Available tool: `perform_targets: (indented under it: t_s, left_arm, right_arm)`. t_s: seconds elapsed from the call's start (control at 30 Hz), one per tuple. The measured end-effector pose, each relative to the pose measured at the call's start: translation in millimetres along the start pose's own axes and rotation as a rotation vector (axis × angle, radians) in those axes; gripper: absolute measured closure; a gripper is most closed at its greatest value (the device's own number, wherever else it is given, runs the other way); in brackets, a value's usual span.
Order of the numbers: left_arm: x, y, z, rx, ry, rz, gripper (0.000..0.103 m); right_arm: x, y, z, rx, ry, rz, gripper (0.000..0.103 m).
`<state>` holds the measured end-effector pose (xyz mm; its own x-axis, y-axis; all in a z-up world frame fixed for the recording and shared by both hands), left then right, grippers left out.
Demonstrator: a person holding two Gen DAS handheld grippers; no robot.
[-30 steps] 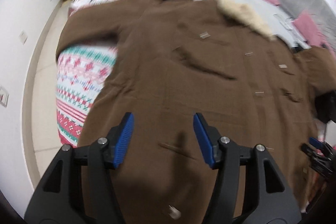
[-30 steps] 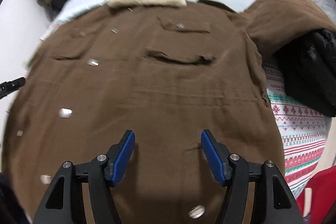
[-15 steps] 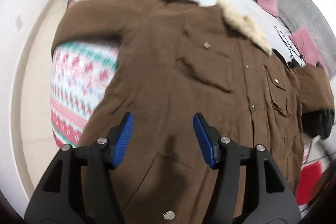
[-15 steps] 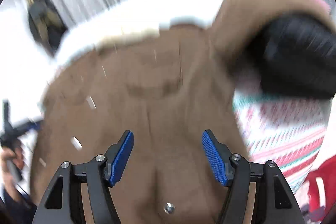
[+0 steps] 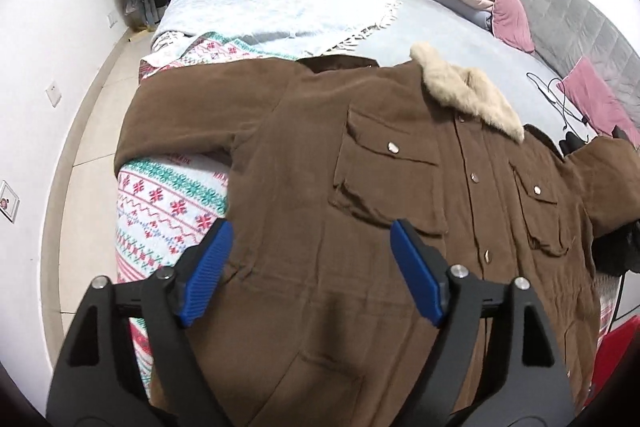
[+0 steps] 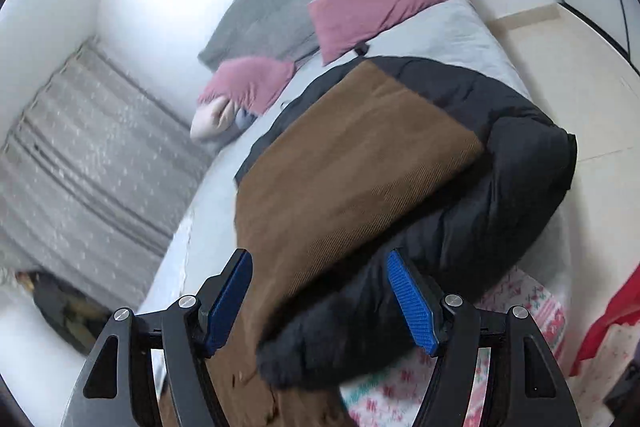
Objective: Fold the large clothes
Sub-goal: 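Grasp the sleeve cuff with the right gripper and fold it across the coat front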
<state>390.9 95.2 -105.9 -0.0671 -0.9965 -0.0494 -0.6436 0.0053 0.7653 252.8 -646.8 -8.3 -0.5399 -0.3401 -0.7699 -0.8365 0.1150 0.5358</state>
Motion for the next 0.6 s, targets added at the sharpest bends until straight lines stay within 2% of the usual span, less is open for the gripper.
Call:
perform_targets:
  t_s: [0.17,0.3,0.37,0.4,0.43,0.47,0.5,0.53,0.6]
  left_arm:
    - [19,-16,2,-0.047,-0.038,0.011,0.021]
    - [25,-25,4,-0.066,-0.053,0.0,0.021]
    - [27,-28,5,-0.077,-0.057,0.008,0.021]
    - [27,-29,6,-0.083,-0.055,0.012,0.02]
    - [27,-30,7,-0.087,-0.051,0.014,0.02]
    - [26,-31,8,-0.092,-0.046,0.017,0.02]
    - [26,-32,9,-0.098,-0.04,0.023,0.02]
    - [25,-33,10,-0.106,-0.031,0.031,0.02]
    - [24,-34,12,-0.119,-0.013,0.047,0.02]
  right_arm:
    - [3,-27,-12,0.041,-0.011,0.025,0.032]
    - [-7,-40,-9,0.086,-0.014,-0.003,0.033]
    - [-10,-49,-10,0.095,-0.008,-0.011,0.037]
    - [-11,-50,-9,0.094,-0.012,-0.019,0.045]
    - [-15,-46,-3,0.091,-0.017,-0.025,0.06]
    - [-14,-49,-1,0.081,-0.031,-0.035,0.068]
    - [-13,-53,1,0.071,-0.047,-0.043,0.081]
    - [-13,-56,1,0.065,-0.054,-0.051,0.086]
    - [-17,-57,4,0.069,-0.045,-0.06,0.087]
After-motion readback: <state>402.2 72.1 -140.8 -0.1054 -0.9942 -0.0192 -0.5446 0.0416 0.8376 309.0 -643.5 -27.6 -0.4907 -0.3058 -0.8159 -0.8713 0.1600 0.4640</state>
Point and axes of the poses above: each gripper's, at about its wrist camera, not at the fingertips, and y roughly against the way its jaws point, x to its right, z to its underside, the point moved 10 cm from there along -y, roughly the way its jaws point, and after that the axes turned 14 degrees about -y, right-handed, at the moved point
